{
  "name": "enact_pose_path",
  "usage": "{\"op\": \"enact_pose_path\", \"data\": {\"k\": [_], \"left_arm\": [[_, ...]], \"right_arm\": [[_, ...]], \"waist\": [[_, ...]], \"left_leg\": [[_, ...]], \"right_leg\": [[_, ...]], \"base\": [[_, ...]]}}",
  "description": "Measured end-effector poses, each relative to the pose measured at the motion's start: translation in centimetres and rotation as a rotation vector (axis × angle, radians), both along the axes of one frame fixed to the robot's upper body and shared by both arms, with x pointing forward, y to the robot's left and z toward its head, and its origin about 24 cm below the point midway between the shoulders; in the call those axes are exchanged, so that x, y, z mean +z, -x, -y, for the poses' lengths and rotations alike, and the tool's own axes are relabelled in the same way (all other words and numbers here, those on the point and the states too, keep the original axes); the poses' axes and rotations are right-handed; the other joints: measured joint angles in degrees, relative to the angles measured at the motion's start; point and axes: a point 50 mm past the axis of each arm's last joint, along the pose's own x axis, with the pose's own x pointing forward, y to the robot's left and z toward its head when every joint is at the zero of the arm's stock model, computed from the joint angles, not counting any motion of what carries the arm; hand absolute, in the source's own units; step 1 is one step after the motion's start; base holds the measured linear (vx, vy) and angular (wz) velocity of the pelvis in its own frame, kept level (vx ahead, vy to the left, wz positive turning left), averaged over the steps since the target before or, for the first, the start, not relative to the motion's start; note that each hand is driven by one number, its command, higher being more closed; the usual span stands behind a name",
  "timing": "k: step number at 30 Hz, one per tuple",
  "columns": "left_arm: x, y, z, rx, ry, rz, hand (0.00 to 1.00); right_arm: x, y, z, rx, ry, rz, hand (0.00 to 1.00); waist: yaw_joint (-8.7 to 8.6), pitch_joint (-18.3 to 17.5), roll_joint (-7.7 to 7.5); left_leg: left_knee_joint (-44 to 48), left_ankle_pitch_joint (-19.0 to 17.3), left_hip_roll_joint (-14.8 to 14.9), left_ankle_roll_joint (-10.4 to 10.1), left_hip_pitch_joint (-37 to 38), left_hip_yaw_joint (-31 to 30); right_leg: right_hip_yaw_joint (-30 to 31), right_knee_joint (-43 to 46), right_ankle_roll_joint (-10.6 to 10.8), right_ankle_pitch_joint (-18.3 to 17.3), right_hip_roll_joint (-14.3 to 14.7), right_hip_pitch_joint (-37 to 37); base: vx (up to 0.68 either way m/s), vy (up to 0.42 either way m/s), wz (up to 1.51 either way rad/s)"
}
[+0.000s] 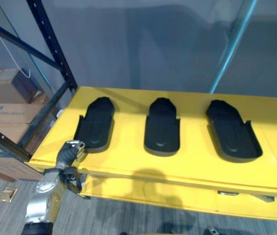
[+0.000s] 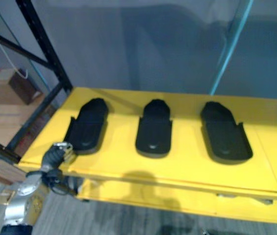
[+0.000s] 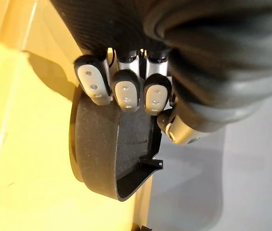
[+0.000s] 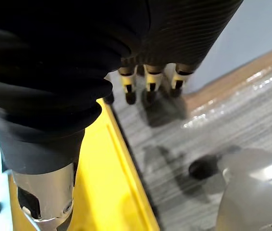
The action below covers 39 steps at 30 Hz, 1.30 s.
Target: Walk over and take plastic housings, then place them on the shelf
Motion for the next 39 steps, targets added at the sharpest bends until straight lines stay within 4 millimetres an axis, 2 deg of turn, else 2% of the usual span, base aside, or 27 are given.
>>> {"op": "enact_pose_path", "data": {"k": [2, 4, 6, 7, 10, 13, 15, 18, 20, 23, 25, 27, 28, 29, 30, 32, 34, 39], "left_arm": [[0.8, -0.1, 0.0, 0.003, -0.01, 0.051, 1.0], [3.8, -0.1, -0.1, 0.052, -0.058, 0.217, 1.0], [5.8, 0.2, -0.5, 0.105, -0.099, 0.324, 1.0], [8.2, 0.9, -1.0, 0.187, -0.146, 0.467, 1.0], [11.5, 2.6, -1.6, 0.314, -0.198, 0.7, 1.0], [12.9, 3.9, -1.3, 0.414, -0.233, 0.832, 1.0], [13.8, 5.2, -1.4, 0.556, -0.304, 0.917, 1.0], [14.0, 7.1, -2.5, 0.757, -0.355, 0.962, 1.0], [13.6, 8.0, -3.3, 0.872, -0.357, 0.948, 1.0], [12.3, 9.0, -4.6, 0.988, -0.366, 0.87, 1.0], [10.0, 8.9, -5.8, 1.035, -0.379, 0.721, 1.0], [7.0, 8.8, -7.0, 1.059, -0.41, 0.521, 1.0], [4.9, 8.9, -7.5, 1.062, -0.434, 0.394, 1.0], [3.9, 9.0, -7.5, 1.057, -0.443, 0.331, 1.0], [1.3, 9.1, -7.4, 1.023, -0.462, 0.197, 0.0], [-1.4, 9.4, -7.0, 0.998, -0.446, 0.064, 0.0], [-5.4, 10.6, -5.9, 0.923, -0.39, -0.122, 0.0], [-10.7, 12.4, -2.8, 0.765, -0.308, -0.353, 0.0]], "right_arm": [[0.0, 0.0, 0.0, -0.001, -0.001, 0.0, 0.0], [-0.1, 0.0, -0.3, -0.004, -0.003, 0.006, 0.0], [-0.1, 0.2, -0.4, -0.013, -0.007, 0.005, 0.0], [-0.2, 0.4, -0.6, -0.021, -0.011, -0.002, 0.0], [-0.4, 0.8, -0.7, -0.031, -0.017, -0.018, 0.0], [-0.5, 0.9, -1.0, -0.015, -0.025, -0.027, 0.0], [-0.6, 0.7, -1.4, -0.007, -0.032, -0.027, 0.0], [-0.7, 0.7, -1.7, 0.016, -0.035, -0.038, 0.0], [-0.8, 1.0, -1.8, 0.014, -0.039, -0.049, 0.0], [-0.8, 1.0, -1.8, 0.016, -0.043, -0.055, 0.0], [-0.8, 0.9, -1.7, 0.019, -0.041, -0.054, 0.0], [-0.7, 0.7, -1.7, 0.043, -0.042, -0.054, 0.0], [-0.7, 0.0, -1.8, 0.052, -0.044, -0.042, 0.0], [-0.7, -0.2, -1.8, 0.054, -0.046, -0.037, 0.0], [-0.6, -0.5, -1.7, 0.058, -0.051, -0.026, 0.0], [-0.5, -0.8, -1.6, 0.061, -0.05, -0.016, 0.0], [-0.5, -1.0, -1.6, 0.063, -0.05, -0.008, 0.0], [-0.5, -1.0, -1.7, 0.058, -0.055, -0.008, 0.0]], "waist": [[0.11, 0.0, -0.02], [0.06, -0.1, -0.1], [0.18, -0.6, -0.14], [0.24, -1.4, -0.14], [1.01, -2.4, 0.16], [1.79, -2.6, 0.29], [2.33, -2.6, 0.18], [2.22, -3.0, -0.39], [2.77, -3.2, -0.63], [3.14, -3.3, -0.85], [3.44, -3.1, -0.71], [3.78, -3.1, -0.51], [3.78, -3.1, -0.46], [3.78, -3.1, -0.48], [3.74, -2.8, -0.44], [3.68, -2.3, -0.43], [3.68, -1.6, -0.63], [3.37, -0.8, -0.99]], "left_leg": [[0.0, 0.0, 0.0, 0.0, 0.0, -0.1], [0.0, 0.1, -0.1, 0.1, -0.1, -1.3], [0.2, 0.1, 0.0, 0.0, -0.5, -1.6], [0.2, 0.3, 0.1, 0.1, -1.0, -2.0], [0.2, 0.3, 0.1, 0.1, -1.0, -2.6], [0.2, 0.3, 0.1, 0.1, -1.1, -2.9], [0.0, 0.4, -0.1, 0.2, -1.4, -4.0], [0.0, 1.1, -0.2, 0.3, -2.2, -5.8], [0.0, 1.3, -0.2, 0.1, -2.2, -6.3], [0.0, 2.0, -0.2, 0.0, -3.3, -8.4], [0.0, 2.4, -0.4, 0.0, -3.2, -9.3], [-0.1, 2.5, -0.3, 0.0, -3.0, -9.4], [-0.1, 2.6, -0.2, -0.1, -3.0, -9.6], [-0.1, 2.6, -0.2, -0.1, -3.0, -9.7], [-0.1, 2.7, -0.2, -0.2, -3.2, -10.7], [-0.1, 2.8, -0.2, -0.2, -3.1, -10.9], [0.0, 2.8, -0.2, -0.2, -3.1, -10.9], [0.0, 2.7, -0.2, -0.2, -3.0, -10.9]], "right_leg": [[-0.1, 0.0, 0.0, 0.0, 0.0, 0.0], [-0.8, 0.0, 0.0, 0.0, -0.1, 0.3], [-1.0, 0.0, 0.0, 0.0, -0.1, 0.3], [-1.4, 0.1, 0.0, 0.0, -0.1, 0.0], [-1.6, 0.3, 0.0, 0.0, -0.2, 0.3], [-1.8, 0.7, 0.0, 0.0, -0.2, 0.4], [-2.7, 1.2, -0.1, -0.4, -0.4, 0.5], [-4.3, 1.9, 0.0, -1.0, -0.5, 0.4], [-4.9, 2.2, -0.1, -1.3, -0.4, 0.5], [-6.6, 2.3, -0.4, -1.5, -0.3, 0.5], [-7.9, 2.2, -0.6, -1.7, -0.3, 0.9], [-8.1, 2.1, -0.9, -1.9, -0.1, 1.4], [-8.1, 2.1, -1.1, -2.1, 0.0, 1.3], [-8.2, 2.2, -1.1, -2.1, 0.0, 1.2], [-9.2, 2.2, -1.1, -2.2, 0.0, 1.4], [-9.3, 2.5, -1.0, -2.5, 0.0, 1.4], [-9.3, 2.9, -0.8, -2.8, 0.0, 1.4], [-9.3, 3.0, -0.5, -3.1, -0.1, 1.3]], "base": [[0.0, -0.003, 0.02], [0.0, -0.008, 0.13], [0.02, -0.004, 0.14], [0.03, 0.0, 0.14], [0.01, 0.01, 0.12], [-0.02, 0.004, 0.04], [-0.05, -0.008, 0.19], [-0.03, -0.025, 0.31], [-0.01, -0.03, 0.18], [0.0, -0.036, 0.31], [0.0, -0.035, 0.32], [-0.01, -0.04, 0.08], [-0.01, -0.046, 0.02], [0.0, -0.053, 0.15], [0.0, -0.034, 0.2], [0.0, -0.015, 0.12], [0.0, 0.0, 0.0], [0.02, -0.003, 0.0]]}}
